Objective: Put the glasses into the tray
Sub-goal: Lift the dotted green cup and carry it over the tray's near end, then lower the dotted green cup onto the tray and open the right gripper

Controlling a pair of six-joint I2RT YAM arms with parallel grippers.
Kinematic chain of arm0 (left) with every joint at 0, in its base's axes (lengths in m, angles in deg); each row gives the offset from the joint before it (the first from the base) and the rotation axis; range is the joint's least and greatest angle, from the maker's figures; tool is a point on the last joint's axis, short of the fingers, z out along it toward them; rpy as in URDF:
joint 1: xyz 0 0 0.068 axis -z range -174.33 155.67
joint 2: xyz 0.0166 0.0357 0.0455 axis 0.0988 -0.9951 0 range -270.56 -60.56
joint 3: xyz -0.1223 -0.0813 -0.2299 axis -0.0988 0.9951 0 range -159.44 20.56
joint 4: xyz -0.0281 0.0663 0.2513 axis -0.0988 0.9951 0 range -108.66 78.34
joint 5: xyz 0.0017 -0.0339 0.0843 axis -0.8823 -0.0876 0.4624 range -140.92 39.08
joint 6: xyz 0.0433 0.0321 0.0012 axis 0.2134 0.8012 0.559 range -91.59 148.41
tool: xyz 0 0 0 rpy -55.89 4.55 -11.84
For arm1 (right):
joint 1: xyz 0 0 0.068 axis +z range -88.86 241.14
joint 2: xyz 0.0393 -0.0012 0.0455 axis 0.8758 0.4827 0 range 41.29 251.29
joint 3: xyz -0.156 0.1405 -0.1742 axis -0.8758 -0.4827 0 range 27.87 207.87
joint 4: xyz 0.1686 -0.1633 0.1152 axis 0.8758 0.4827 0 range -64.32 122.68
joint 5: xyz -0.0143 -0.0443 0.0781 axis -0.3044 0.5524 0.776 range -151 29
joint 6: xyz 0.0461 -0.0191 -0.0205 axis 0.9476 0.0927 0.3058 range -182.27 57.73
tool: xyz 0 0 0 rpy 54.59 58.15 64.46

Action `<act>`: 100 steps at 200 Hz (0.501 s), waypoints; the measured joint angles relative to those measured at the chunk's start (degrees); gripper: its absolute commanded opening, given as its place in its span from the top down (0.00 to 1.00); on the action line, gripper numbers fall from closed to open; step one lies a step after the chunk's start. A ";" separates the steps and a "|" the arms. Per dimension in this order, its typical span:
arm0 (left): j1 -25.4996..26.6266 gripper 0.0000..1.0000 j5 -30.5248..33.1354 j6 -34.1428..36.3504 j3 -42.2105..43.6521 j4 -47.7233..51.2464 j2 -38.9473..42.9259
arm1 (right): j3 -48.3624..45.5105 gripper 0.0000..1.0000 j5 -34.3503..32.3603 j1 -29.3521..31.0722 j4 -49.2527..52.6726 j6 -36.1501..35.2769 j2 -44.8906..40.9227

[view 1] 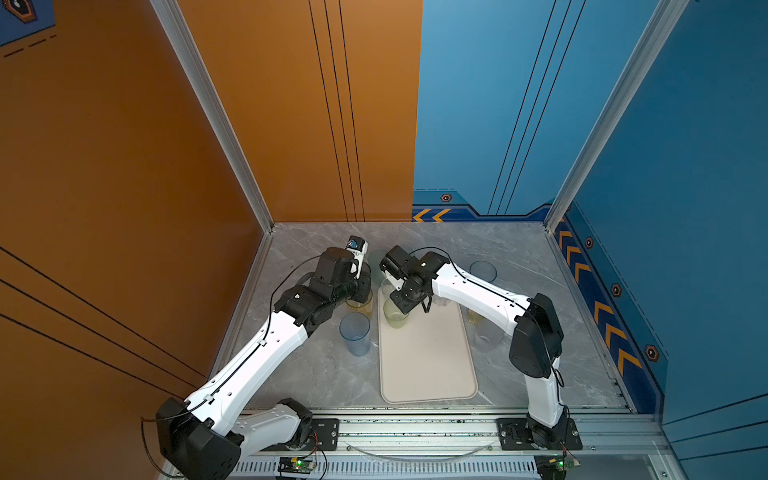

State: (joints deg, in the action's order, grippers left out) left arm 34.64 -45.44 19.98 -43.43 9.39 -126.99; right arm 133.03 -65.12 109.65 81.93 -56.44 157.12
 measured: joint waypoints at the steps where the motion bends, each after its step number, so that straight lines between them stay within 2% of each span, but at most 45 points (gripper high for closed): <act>1: -0.02 0.73 0.00 -0.02 0.00 0.00 0.00 | 0.00 1.00 0.02 0.00 -0.04 0.00 0.04; 100: -0.52 0.73 -0.66 0.00 0.00 0.00 -0.39 | 1.29 1.00 2.89 -0.87 -1.84 0.61 4.81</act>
State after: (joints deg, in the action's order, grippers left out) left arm 34.12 -46.10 19.98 -43.43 9.39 -127.39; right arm 134.32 -62.24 108.78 80.10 -55.83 161.93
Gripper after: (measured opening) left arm 0.273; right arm 0.048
